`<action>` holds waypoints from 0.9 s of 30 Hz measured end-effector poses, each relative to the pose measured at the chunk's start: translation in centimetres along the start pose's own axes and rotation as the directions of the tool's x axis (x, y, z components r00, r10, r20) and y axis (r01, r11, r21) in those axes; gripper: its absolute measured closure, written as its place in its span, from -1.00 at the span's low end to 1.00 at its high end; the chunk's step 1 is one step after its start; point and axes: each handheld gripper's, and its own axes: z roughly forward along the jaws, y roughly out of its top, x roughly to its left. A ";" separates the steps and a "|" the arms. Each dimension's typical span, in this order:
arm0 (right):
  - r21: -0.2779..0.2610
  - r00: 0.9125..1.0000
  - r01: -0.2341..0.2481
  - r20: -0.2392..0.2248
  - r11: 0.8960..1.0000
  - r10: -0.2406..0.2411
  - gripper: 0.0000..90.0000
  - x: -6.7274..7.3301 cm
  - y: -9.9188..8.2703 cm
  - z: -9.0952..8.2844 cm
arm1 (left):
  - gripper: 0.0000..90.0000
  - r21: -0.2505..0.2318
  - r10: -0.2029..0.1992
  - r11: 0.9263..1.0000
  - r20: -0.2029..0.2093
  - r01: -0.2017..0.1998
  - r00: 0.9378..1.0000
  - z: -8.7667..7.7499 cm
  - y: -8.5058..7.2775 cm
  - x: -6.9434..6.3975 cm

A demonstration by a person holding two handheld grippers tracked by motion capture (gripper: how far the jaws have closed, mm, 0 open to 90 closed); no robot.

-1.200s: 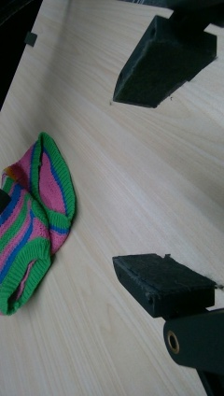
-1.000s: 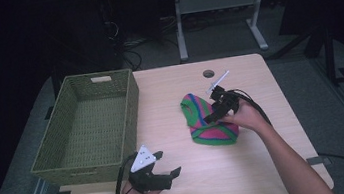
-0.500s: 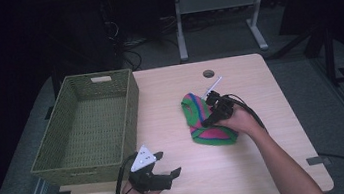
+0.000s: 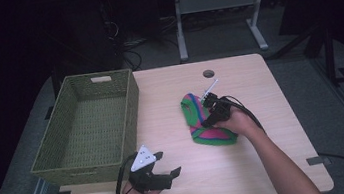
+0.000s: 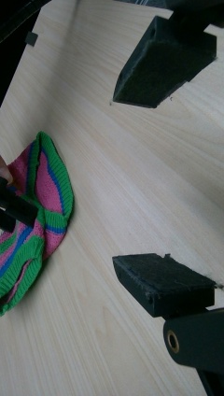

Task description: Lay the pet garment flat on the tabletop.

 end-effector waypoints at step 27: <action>-0.024 1.000 0.013 0.001 1.000 -0.013 0.66 -0.6 0.1 -0.7 | -0.61 -0.003 -0.002 1.000 0.002 0.002 1.000 -0.1 -0.1 0.1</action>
